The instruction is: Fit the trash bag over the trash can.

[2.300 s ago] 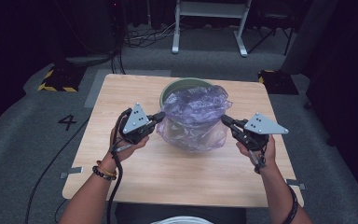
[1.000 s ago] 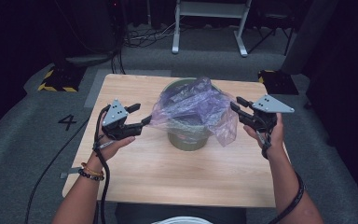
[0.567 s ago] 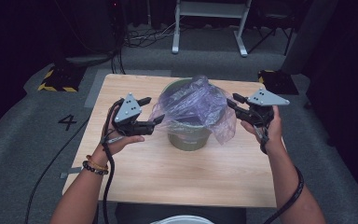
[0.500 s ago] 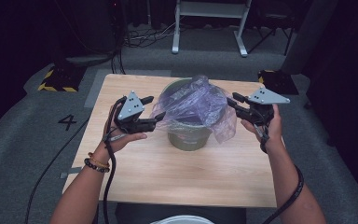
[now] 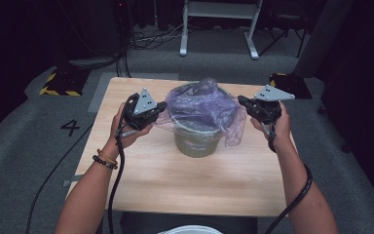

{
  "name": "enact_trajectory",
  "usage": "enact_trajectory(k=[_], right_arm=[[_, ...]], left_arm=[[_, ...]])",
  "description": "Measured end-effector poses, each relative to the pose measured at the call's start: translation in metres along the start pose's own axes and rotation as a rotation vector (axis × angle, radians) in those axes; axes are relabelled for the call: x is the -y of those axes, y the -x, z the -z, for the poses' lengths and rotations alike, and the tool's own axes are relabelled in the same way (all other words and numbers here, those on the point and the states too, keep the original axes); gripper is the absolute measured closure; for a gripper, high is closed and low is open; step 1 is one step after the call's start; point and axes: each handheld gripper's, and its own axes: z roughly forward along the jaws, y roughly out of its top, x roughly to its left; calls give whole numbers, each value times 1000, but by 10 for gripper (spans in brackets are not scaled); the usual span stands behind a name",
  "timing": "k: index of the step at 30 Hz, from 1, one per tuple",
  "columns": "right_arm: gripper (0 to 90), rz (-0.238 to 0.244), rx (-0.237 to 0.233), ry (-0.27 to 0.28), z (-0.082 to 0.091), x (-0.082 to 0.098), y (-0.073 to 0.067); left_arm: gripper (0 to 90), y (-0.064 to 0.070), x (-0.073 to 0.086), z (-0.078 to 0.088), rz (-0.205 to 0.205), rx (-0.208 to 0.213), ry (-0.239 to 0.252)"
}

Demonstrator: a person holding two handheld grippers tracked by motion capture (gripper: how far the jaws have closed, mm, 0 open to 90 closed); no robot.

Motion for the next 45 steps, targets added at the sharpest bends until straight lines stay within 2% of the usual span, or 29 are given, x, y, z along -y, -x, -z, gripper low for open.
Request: enact_trajectory(k=[2,3,4,5,8,10,11,13,14,18,23,26,29,31,33,36,38,40,41,42,43,45], right_arm=[[900,-7,15,-12,-4,3,4],[900,-11,19,-14,-6,4,5],[900,-14,28,-19,-8,5,8],[900,-21,34,-20,-9,6,9],[857,-48,35,-6,-8,7,12],[741,-68,34,36,2,8,10],[620,-45,35,58,13,7,4],[565,-38,14,75,24,8,-1],[526,-51,-4,97,33,9,-5],[451,-65,-65,145,55,14,-19],[383,-54,-78,165,74,21,-31],[346,-48,-112,190,83,25,-39],[311,-41,-168,187,82,31,-54],[310,-43,-184,173,79,33,-63],[291,-49,-225,152,73,36,-76],[290,-72,-234,105,61,39,-87],[290,-108,-232,66,53,40,-88],[290,-122,-227,60,51,40,-88],[298,-124,-209,53,47,41,-87],[307,-137,-218,56,46,40,-86],[368,-161,-224,67,44,40,-85],[397,-153,-209,66,42,39,-84]], left_arm=[[895,-3,2,-3,2,-6,-13],[895,-4,3,-4,8,-25,-15],[894,-6,4,-6,26,-27,-7],[877,-8,5,-6,48,-19,-3],[878,-8,8,-5,54,-4,20],[888,-5,9,-4,41,5,20],[895,-1,11,-3,30,4,14],[897,1,12,-2,25,12,10],[897,2,12,-1,25,14,14],[897,6,14,2,26,20,24],[898,7,14,2,18,21,13],[898,7,15,2,22,23,11],[898,7,17,0,31,19,6],[898,8,17,-1,29,22,1],[898,9,19,-3,31,26,1],[898,10,20,-4,36,30,-1],[898,10,21,-4,38,33,1],[898,10,21,-4,37,35,2],[898,9,22,-4,38,35,2],[898,9,22,-4,38,35,1],[898,9,22,-5,39,37,2],[898,10,23,-5,40,40,7]])
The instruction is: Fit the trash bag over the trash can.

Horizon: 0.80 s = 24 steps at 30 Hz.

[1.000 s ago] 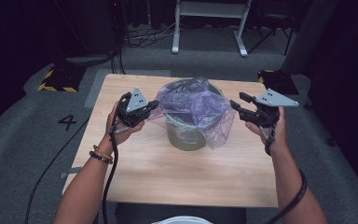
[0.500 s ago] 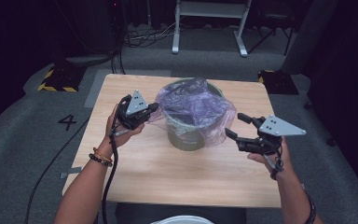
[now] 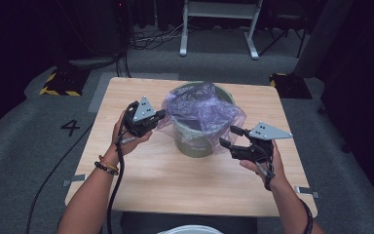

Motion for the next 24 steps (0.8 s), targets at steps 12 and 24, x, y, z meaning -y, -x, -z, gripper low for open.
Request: enact_trajectory(k=[12,24], right_arm=[[259,-92,101,18,-7,6,29],[868,6,56,21,-2,-4,33]], left_arm=[[898,-1,1,-1,0,7,0],[898,-5,1,-1,-7,2,-3]])
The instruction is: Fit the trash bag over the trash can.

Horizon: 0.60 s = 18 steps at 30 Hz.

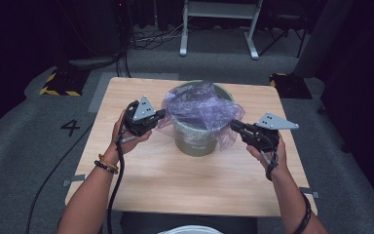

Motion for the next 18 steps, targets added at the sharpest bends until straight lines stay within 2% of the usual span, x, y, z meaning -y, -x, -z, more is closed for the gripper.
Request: enact_trajectory(k=[2,4,9,14,18], right_arm=[[900,-7,1,9,3,-2,3],[900,10,11,18,6,-6,5],[900,50,64,40,13,-22,15],[900,65,128,25,7,-36,31],[900,67,167,-16,-7,-43,45]], left_arm=[[898,-2,0,1,3,-2,3],[898,-4,-1,1,3,-9,4],[898,-11,-3,0,9,-24,2],[898,-19,-2,-3,20,-41,-8],[898,-25,1,-8,31,-48,-28]])
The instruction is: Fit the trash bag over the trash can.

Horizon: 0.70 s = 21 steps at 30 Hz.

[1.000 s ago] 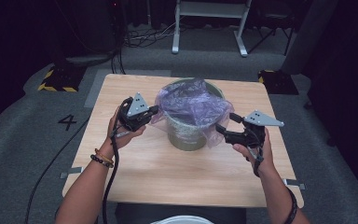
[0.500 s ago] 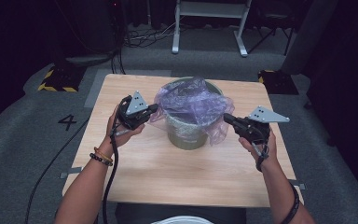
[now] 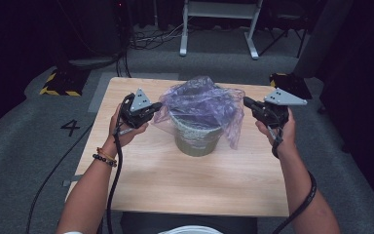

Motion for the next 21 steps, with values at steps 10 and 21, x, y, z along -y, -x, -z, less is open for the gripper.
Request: enact_trajectory(k=[10,21], right_arm=[[900,-24,39,-40,-37,4,23],[900,-47,53,-119,-70,21,38]], left_arm=[[898,-12,6,-13,17,-21,-32],[898,-21,19,-40,81,-2,-90]])
